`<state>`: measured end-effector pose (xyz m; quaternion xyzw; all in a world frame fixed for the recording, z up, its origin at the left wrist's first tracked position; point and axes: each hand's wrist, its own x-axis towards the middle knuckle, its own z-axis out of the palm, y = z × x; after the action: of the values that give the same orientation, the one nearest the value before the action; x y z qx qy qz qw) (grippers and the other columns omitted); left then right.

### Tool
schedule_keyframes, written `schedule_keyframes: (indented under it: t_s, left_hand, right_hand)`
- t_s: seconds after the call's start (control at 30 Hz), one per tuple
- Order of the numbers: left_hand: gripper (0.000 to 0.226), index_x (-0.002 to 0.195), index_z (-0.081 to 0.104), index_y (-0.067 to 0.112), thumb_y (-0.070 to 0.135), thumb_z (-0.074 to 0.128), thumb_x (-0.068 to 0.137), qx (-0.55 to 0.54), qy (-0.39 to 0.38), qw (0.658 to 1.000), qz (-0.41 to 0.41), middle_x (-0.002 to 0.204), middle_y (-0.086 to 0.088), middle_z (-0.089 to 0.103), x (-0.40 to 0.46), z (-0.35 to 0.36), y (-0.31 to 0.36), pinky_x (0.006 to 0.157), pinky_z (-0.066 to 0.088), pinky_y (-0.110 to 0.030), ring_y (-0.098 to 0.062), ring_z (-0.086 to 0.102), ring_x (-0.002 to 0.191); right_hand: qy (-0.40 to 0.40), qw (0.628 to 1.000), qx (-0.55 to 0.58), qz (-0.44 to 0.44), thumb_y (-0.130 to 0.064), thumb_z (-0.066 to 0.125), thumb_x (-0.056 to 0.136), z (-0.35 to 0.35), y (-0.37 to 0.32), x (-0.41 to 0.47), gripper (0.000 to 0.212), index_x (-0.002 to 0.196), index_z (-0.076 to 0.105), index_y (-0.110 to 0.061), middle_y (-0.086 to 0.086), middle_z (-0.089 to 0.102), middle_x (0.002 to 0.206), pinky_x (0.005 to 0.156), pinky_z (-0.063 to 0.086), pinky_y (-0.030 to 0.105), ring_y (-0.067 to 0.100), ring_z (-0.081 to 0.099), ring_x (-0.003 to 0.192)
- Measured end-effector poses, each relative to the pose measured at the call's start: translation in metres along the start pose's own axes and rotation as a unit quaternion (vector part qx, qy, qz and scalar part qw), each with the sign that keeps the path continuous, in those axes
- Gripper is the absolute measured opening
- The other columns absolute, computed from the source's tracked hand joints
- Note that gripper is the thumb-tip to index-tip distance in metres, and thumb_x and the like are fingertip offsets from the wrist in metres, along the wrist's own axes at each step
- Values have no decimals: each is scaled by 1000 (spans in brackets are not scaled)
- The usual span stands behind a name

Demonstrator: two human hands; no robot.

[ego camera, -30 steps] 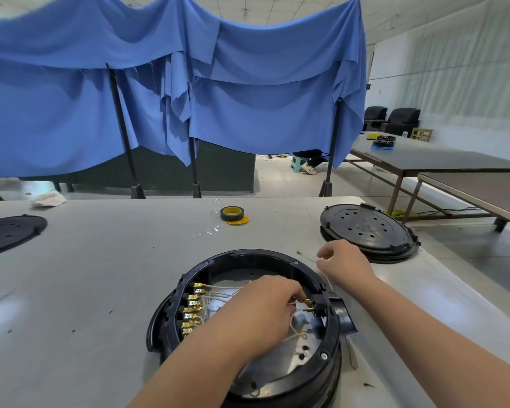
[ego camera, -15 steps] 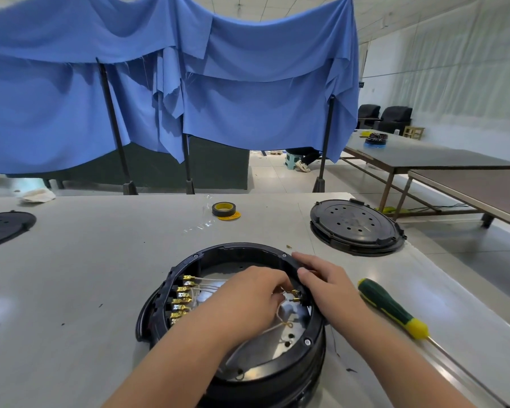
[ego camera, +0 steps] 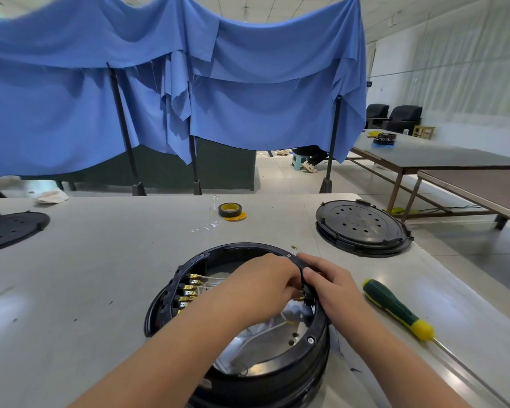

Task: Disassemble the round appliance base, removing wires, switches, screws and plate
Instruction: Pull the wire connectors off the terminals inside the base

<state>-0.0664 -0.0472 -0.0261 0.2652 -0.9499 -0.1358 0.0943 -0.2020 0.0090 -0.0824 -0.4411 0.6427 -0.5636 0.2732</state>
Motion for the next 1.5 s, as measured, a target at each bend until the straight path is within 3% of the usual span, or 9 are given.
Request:
schedule_keyframes:
  t_s: [0.17, 0.33, 0.6, 0.83, 0.93, 1.07, 1.23, 1.33, 1.5]
  left_hand:
    - [15, 95, 67, 17, 21, 52, 92, 28, 0, 1000, 4, 93, -2, 68, 1, 0, 0, 79, 52, -42, -22, 61, 85]
    - [10, 87, 66, 16, 20, 56, 88, -71, 9, 997, -20, 87, 0, 68, -2, 4, -5, 80, 52, -43, -20, 62, 84]
    - [13, 76, 50, 20, 12, 49, 85, 1, 22, 1000, 12, 81, 3, 58, -3, 4, 1, 72, 50, -41, -20, 56, 80]
    - [12, 72, 48, 21, 11, 51, 78, 26, 3, 1000, 4, 73, 6, 52, -5, 2, -3, 61, 41, -34, -17, 50, 73]
    - [10, 76, 55, 22, 16, 53, 84, -15, -8, 999, -35, 80, 8, 58, -10, 3, -13, 70, 49, -35, -13, 54, 78]
    - [10, 91, 67, 22, 25, 58, 91, -92, 89, 991, -27, 93, 7, 60, -8, 2, -13, 85, 49, -34, -10, 57, 88]
    - [5, 87, 72, 25, 24, 69, 84, -193, 242, 951, 3, 80, 12, 64, -11, -4, -13, 68, 45, -12, -4, 57, 75]
    - [5, 83, 72, 29, 24, 70, 83, -267, 297, 917, -5, 77, 14, 68, -12, -9, -14, 64, 46, -10, -4, 60, 72]
    - [8, 83, 71, 31, 24, 70, 85, -371, 337, 865, -22, 79, 18, 70, -14, -18, -16, 65, 50, -12, -1, 63, 69]
  right_hand:
    - [-4, 1000, 2, 1, 0, 49, 94, -1, 0, 0, 34, 124, 60, -10, 9, 64, 123, 104, 43, 44, 22, 58, 118]
    - [-10, 1000, -9, -5, -1, 49, 94, -1, -1, 0, 35, 125, 60, -12, 7, 63, 123, 104, 43, 39, 19, 57, 117]
    - [-15, 1000, -5, -14, 2, 48, 94, -1, -1, 0, 35, 124, 60, -11, 8, 64, 121, 100, 47, 36, 20, 60, 113]
    - [-15, 1000, 4, -13, 0, 48, 94, 0, -1, 1, 33, 118, 61, -19, 9, 64, 121, 102, 45, 39, 21, 59, 114]
    - [-11, 1000, 4, -14, -3, 49, 94, 0, -2, 0, 32, 116, 61, -23, 6, 66, 117, 100, 46, 36, 18, 60, 110]
    - [-12, 1000, 3, -15, -4, 49, 94, -1, -2, -1, 32, 121, 61, -17, 4, 65, 118, 96, 47, 30, 15, 60, 110]
    - [0, 1000, 19, -20, -5, 53, 93, 0, -4, -3, 29, 114, 63, -23, 3, 67, 115, 85, 47, 20, 10, 62, 104]
    - [26, 998, -23, -54, -12, 58, 91, -2, -7, -8, 22, 101, 68, -29, -4, 68, 109, 88, 49, 25, 8, 62, 102]
    - [15, 985, -90, -150, -23, 67, 85, -3, -27, -22, 8, 85, 73, -28, -16, 70, 86, 80, 45, 11, -1, 62, 91]
